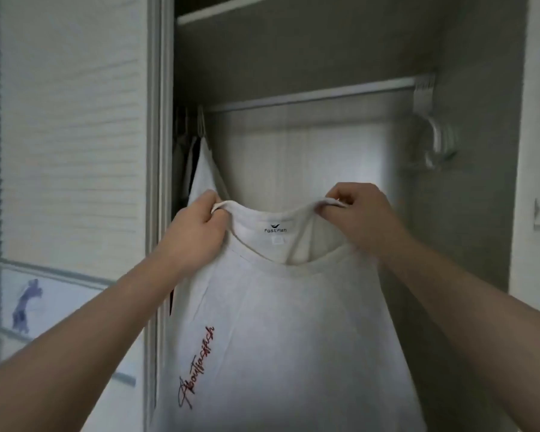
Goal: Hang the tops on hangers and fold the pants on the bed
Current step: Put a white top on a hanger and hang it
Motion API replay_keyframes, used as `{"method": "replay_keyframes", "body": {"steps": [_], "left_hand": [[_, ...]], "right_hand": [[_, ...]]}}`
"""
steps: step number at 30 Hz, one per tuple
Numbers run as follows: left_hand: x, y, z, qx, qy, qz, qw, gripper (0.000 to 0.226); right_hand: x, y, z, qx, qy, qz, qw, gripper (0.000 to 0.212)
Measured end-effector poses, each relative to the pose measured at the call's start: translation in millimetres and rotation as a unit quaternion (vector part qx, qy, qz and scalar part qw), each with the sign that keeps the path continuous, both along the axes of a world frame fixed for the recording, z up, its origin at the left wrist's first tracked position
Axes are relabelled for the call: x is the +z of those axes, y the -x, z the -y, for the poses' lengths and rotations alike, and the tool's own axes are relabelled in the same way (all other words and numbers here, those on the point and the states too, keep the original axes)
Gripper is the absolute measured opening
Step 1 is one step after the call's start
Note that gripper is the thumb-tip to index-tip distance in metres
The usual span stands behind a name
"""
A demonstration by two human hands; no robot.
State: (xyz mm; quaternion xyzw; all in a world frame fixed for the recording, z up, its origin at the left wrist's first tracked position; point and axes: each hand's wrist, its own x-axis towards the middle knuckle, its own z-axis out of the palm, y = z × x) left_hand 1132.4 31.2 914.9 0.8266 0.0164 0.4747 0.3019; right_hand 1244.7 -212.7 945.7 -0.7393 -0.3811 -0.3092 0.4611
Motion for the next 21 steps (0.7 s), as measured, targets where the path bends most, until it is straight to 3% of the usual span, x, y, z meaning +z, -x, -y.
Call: {"method": "replay_keyframes", "body": {"steps": [8,12,14,17,21], "left_hand": [[97.8,-99.4,-47.6,0.031,-0.168,-0.060,0.983,0.021],[133.9,-133.0,-59.6,0.007,-0.176,-0.118,0.977,0.013],[145.8,-144.9,-65.8,-0.090,-0.099,-0.132,0.982,0.011],[158.1,-157.4,-65.0,-0.244,0.079,-0.137,0.957,0.030],[175.0,-181.3,-42.9,-0.272,0.217,-0.075,0.935,0.026]], "right_hand": [[104.3,-37.9,6.5,-0.196,-0.059,0.045,0.978,0.022],[154.1,-48.4,6.7,-0.282,-0.046,0.038,0.957,0.023],[174.5,-55.5,6.5,-0.292,-0.040,0.023,0.955,0.022],[198.2,-67.8,3.8,-0.320,-0.023,0.007,0.947,0.018],[216.4,-80.3,-2.2,-0.365,0.009,0.001,0.931,0.020]]}}
